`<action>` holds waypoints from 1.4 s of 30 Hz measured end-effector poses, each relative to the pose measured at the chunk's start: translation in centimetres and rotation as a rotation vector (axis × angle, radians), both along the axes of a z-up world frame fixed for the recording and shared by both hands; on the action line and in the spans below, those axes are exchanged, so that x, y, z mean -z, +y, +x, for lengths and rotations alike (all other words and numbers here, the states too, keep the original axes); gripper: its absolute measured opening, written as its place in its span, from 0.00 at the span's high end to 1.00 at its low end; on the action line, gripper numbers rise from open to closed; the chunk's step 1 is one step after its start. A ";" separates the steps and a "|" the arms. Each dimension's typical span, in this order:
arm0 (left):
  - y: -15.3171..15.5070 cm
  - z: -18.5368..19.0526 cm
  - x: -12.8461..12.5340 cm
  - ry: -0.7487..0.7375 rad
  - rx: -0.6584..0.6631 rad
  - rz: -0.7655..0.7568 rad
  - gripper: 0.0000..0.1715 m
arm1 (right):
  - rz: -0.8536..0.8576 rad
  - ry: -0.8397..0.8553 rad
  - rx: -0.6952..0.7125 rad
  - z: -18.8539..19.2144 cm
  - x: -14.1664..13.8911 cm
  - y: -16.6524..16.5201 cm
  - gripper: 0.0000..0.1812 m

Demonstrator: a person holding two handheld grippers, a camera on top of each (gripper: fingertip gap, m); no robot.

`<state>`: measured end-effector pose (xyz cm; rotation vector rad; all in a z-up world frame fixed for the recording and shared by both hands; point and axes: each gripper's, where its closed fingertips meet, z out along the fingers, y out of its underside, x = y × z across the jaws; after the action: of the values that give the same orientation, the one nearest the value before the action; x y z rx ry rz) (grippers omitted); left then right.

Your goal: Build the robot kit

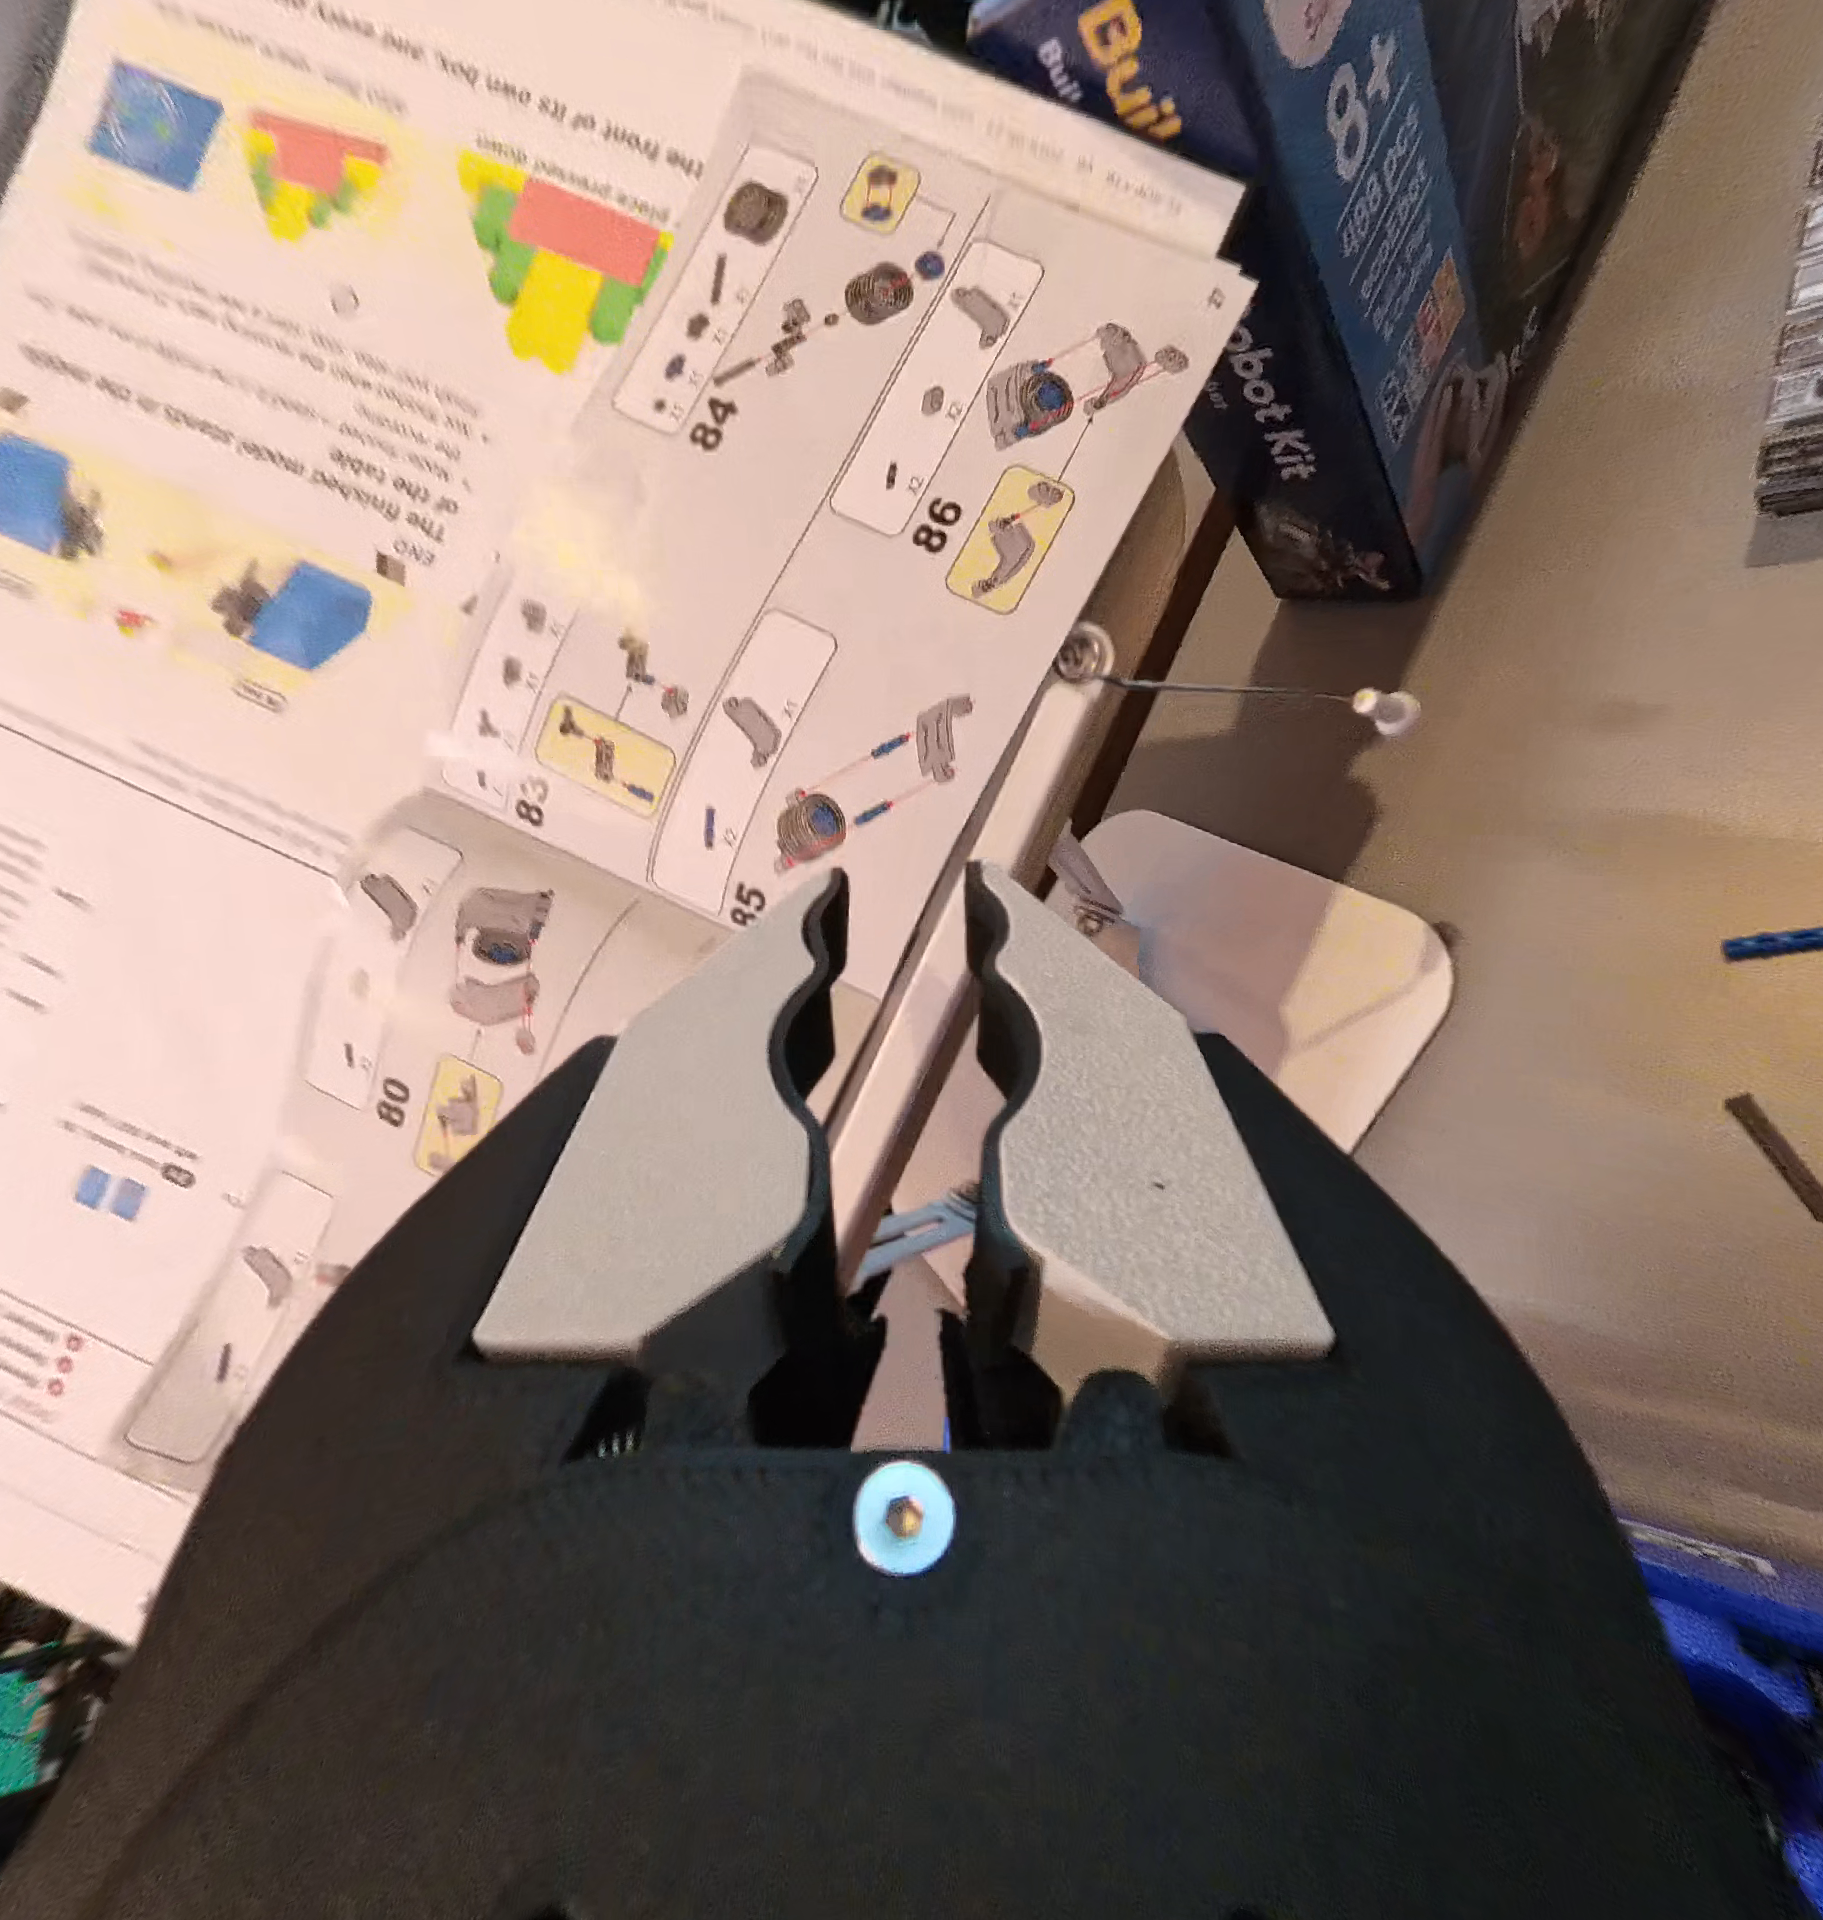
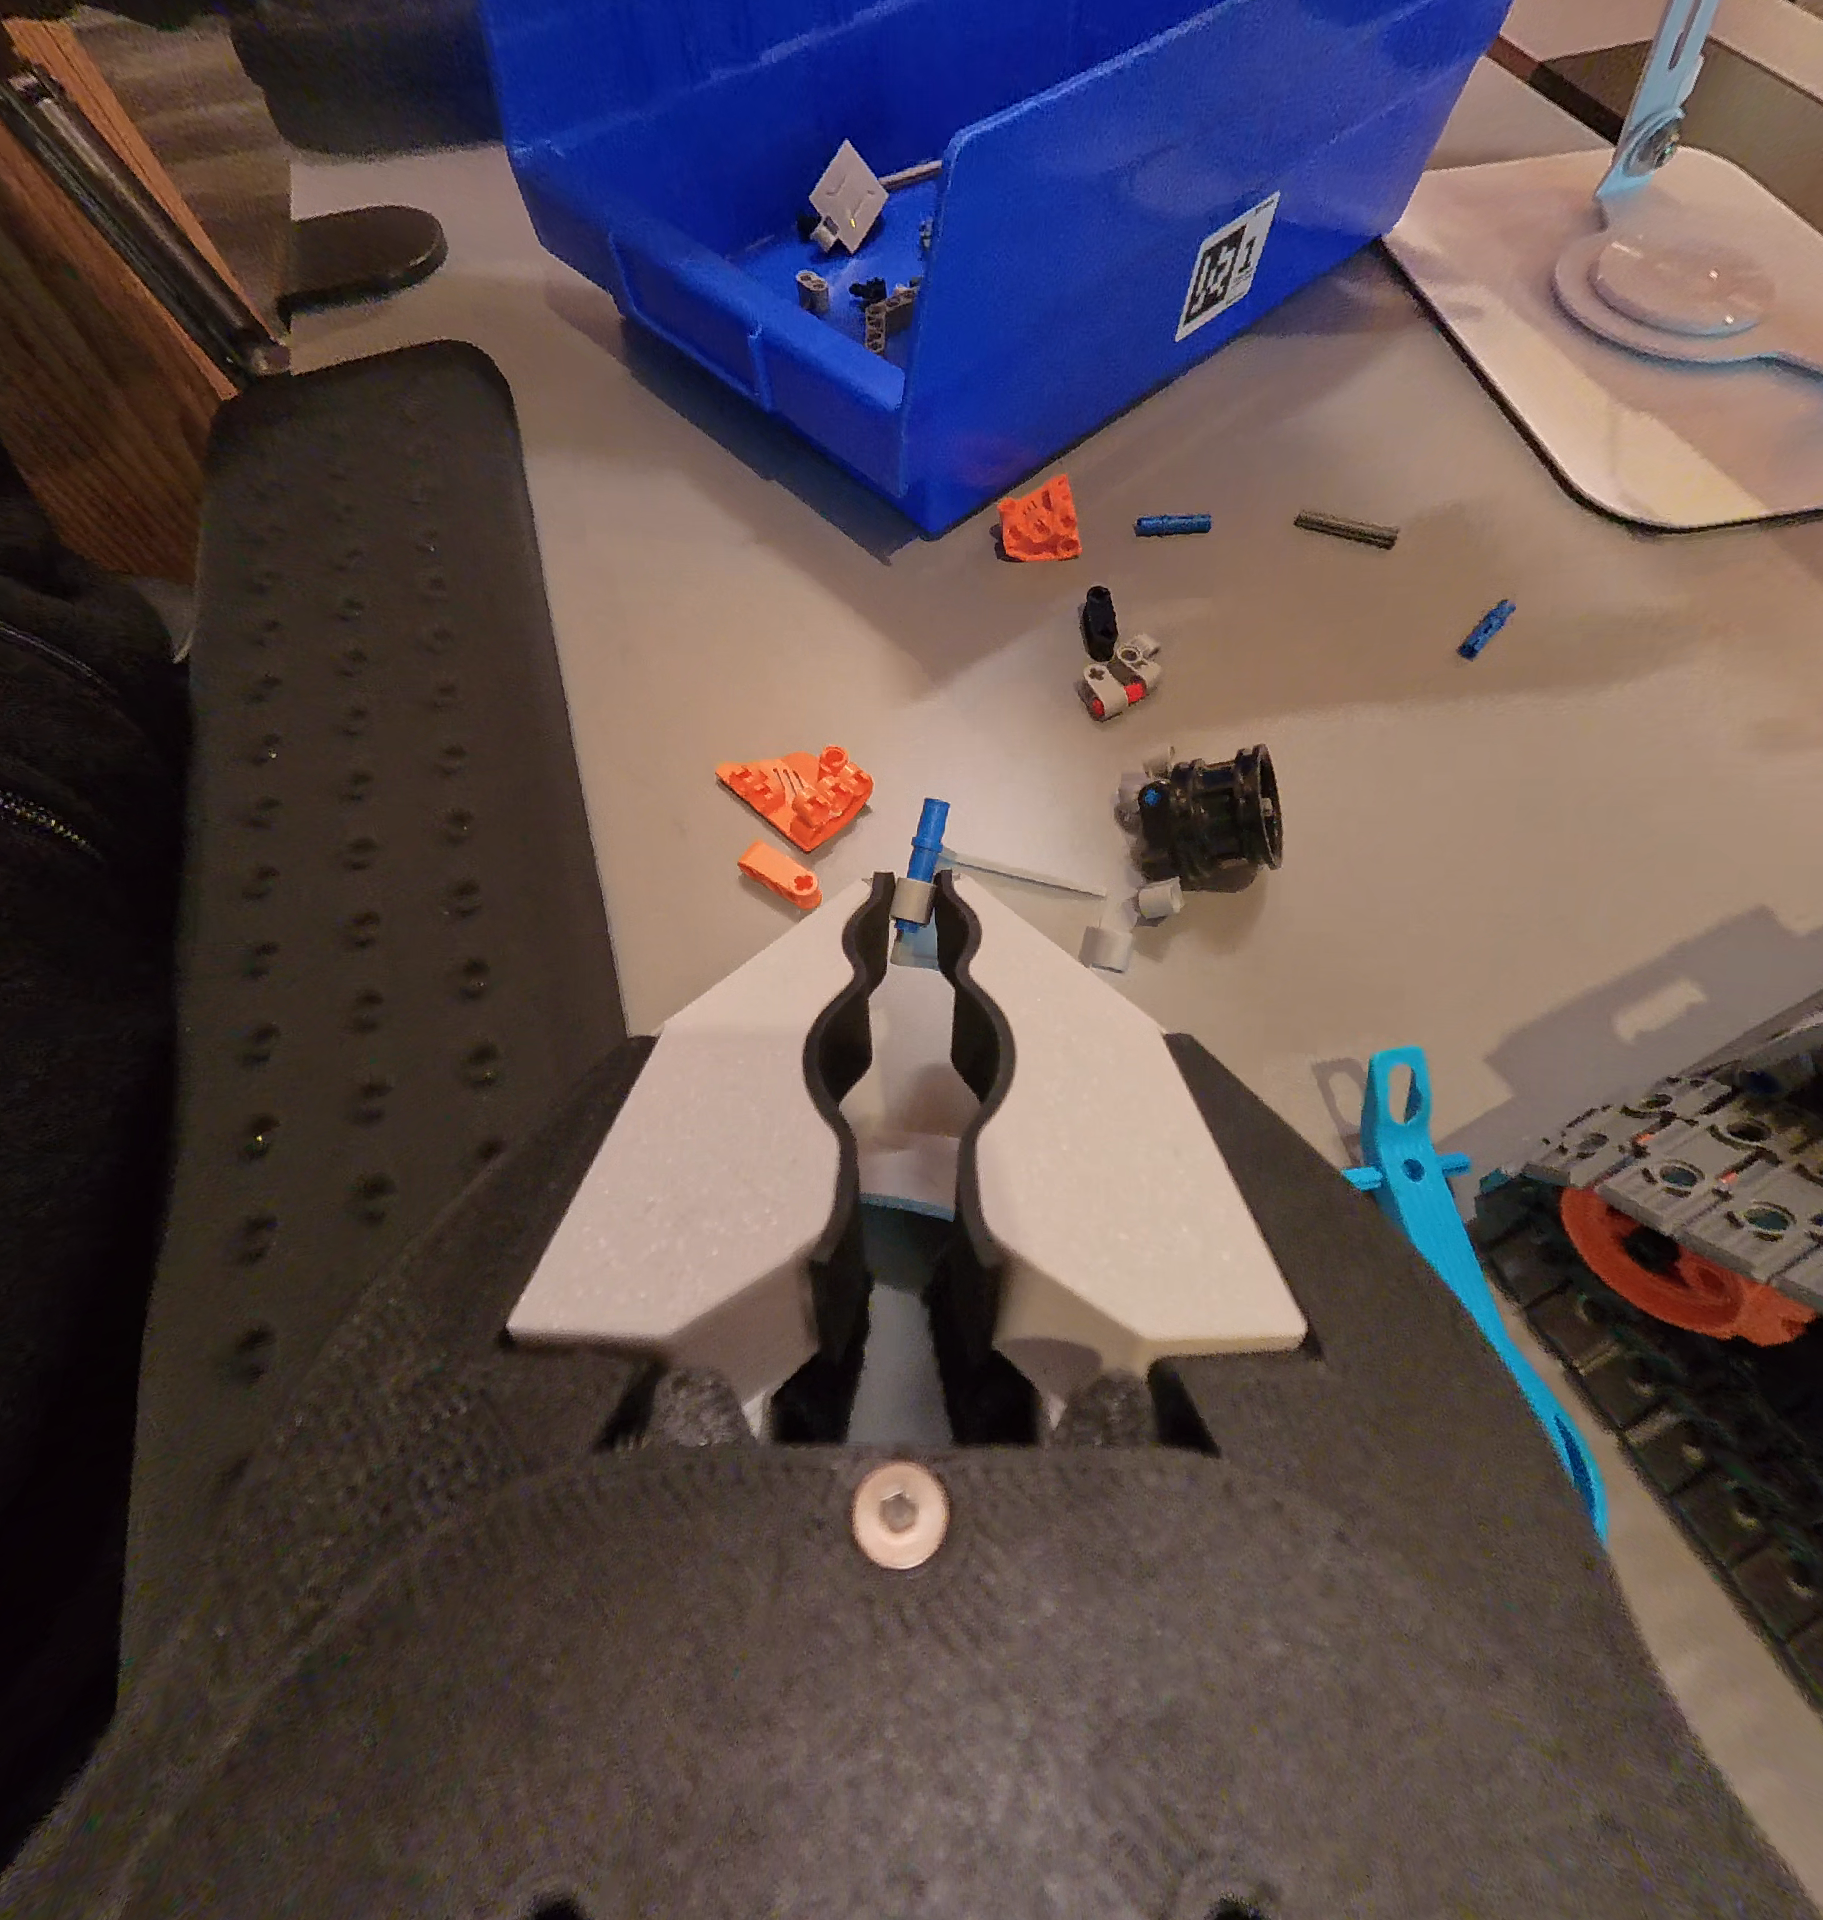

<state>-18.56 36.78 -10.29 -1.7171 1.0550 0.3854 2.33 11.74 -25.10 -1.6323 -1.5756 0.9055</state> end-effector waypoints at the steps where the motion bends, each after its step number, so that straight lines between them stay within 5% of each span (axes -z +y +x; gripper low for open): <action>1: -0.2 -0.2 0.0 -0.006 0.002 -0.004 0.88 | 0.002 -0.002 0.000 0.0 0.0 0.0 0.96; 9: -7.3 -1.4 -1.2 0.037 0.069 -0.139 0.84 | 0.024 -0.005 0.003 -0.1 0.1 0.3 0.97; 12: -11.1 -0.2 -1.5 0.180 0.088 -0.163 0.82 | 0.077 -0.027 0.001 -0.4 0.1 0.4 0.97; 25: -23.5 12.6 1.4 -0.012 0.351 -0.105 0.69 | 0.114 0.257 0.063 -0.6 -6.9 0.5 0.97; 33: -24.2 16.6 3.6 -0.015 0.385 0.124 0.63 | -0.126 0.511 0.035 -2.5 -11.7 -0.4 0.97; 42: -24.1 17.0 3.9 -0.196 0.434 0.129 0.73 | -0.389 0.716 -0.061 -5.6 -14.8 -1.8 0.96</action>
<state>-1.54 12.65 -14.18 -1.3357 1.1917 0.0068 -3.29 9.92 -10.32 -1.2713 -0.9879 1.6806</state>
